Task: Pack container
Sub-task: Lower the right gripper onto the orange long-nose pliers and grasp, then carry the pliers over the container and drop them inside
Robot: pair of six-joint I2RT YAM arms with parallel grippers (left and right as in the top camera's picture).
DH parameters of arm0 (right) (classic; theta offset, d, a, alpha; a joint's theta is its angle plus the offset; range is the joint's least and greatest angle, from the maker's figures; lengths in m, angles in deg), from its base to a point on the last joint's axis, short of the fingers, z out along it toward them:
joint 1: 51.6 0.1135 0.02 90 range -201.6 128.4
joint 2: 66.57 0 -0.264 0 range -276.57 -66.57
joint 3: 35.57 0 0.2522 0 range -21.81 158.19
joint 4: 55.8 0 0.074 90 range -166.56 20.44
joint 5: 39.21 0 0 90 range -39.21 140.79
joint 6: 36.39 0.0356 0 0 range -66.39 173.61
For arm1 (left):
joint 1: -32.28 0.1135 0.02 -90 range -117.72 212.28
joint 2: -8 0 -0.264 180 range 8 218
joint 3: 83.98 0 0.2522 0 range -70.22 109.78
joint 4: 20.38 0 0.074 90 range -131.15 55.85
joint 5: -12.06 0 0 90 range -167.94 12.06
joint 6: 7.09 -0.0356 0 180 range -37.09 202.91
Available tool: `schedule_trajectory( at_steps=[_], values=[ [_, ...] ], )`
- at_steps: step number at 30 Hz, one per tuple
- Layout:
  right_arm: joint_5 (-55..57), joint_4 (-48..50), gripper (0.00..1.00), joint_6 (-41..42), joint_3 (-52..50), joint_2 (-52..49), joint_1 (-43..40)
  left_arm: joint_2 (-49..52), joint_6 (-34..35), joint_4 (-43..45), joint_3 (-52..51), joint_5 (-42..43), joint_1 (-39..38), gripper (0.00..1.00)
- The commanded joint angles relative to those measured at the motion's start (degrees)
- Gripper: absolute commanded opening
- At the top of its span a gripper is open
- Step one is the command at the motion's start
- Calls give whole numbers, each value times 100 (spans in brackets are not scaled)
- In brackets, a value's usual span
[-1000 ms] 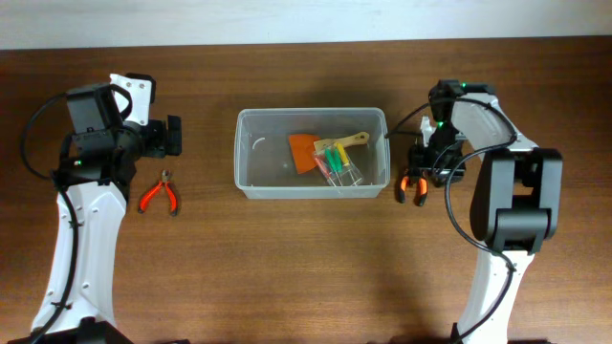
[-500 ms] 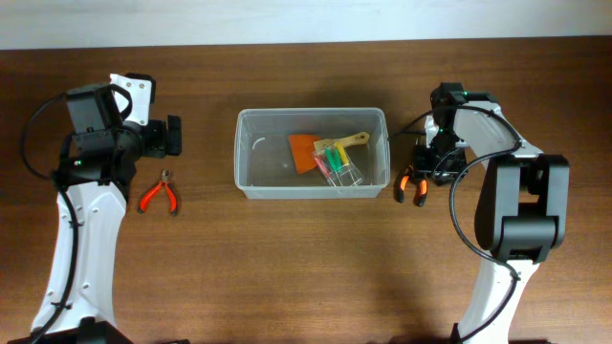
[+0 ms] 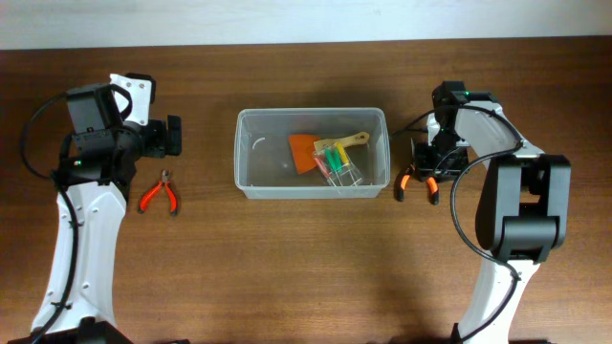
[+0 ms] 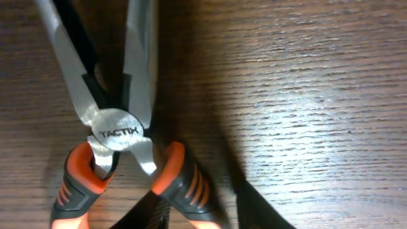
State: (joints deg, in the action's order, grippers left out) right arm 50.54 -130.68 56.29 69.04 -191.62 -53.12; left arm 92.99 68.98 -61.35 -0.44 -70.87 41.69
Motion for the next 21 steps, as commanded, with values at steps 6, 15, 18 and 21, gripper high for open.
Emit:
schedule_trajectory(
  at_steps=[6, 15, 18, 21],
  values=[
    [-203, 162, 25, -92, -208, -326, -4, 52, -52, 11, 114, 63, 20, 99],
    [-125, 271, 22, -87, -203, -326, -11, 52, -52, 11, 114, 63, 20, 99],
    [59, 286, 17, -61, -146, -323, -81, 52, -52, 11, 114, 63, 20, 99],
    [55, 240, 13, 9, 15, -304, -214, 52, -52, 11, 114, 63, 20, 99]
  ],
)
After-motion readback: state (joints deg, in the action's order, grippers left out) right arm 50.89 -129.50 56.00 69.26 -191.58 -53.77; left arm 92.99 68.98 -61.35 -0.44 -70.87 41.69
